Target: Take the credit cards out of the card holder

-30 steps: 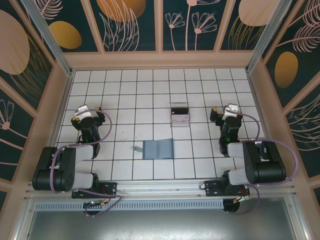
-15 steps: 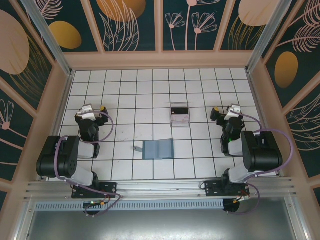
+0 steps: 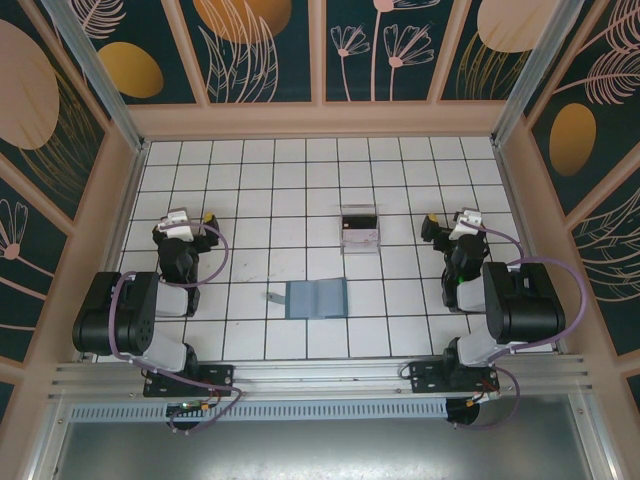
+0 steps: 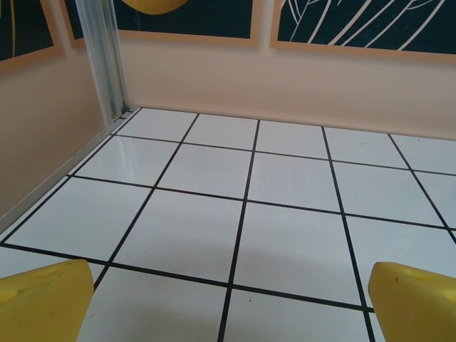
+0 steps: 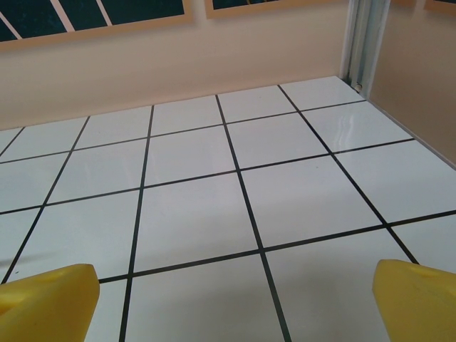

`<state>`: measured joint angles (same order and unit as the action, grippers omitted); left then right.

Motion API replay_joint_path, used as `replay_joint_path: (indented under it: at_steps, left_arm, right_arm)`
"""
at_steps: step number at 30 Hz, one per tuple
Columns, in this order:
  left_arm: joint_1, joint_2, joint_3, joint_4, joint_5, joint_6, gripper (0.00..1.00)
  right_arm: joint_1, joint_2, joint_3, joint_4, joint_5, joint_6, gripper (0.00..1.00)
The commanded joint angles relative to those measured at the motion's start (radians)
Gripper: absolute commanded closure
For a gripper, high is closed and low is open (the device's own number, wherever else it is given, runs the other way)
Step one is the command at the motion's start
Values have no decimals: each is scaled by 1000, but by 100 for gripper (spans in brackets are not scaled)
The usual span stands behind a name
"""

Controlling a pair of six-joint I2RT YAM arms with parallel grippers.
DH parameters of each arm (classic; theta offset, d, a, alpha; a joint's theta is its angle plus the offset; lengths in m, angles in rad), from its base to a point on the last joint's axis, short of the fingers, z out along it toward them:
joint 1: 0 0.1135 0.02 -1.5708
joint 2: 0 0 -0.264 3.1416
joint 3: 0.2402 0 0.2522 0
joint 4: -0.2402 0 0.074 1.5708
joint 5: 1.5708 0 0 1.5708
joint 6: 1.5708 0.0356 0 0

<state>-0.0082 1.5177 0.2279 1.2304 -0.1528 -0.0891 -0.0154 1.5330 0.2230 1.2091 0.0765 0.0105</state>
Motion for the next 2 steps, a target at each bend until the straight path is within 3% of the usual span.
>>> replay_joint_path:
  at_steps: [1,2]
  left_arm:
    - [2,0,8,37,19,14,1]
    - [2,1,8,37,19,14,1]
  right_arm:
    - [2,4,-3,62,-8,12,1]
    - [4,-1,-22,93,-2,9,1]
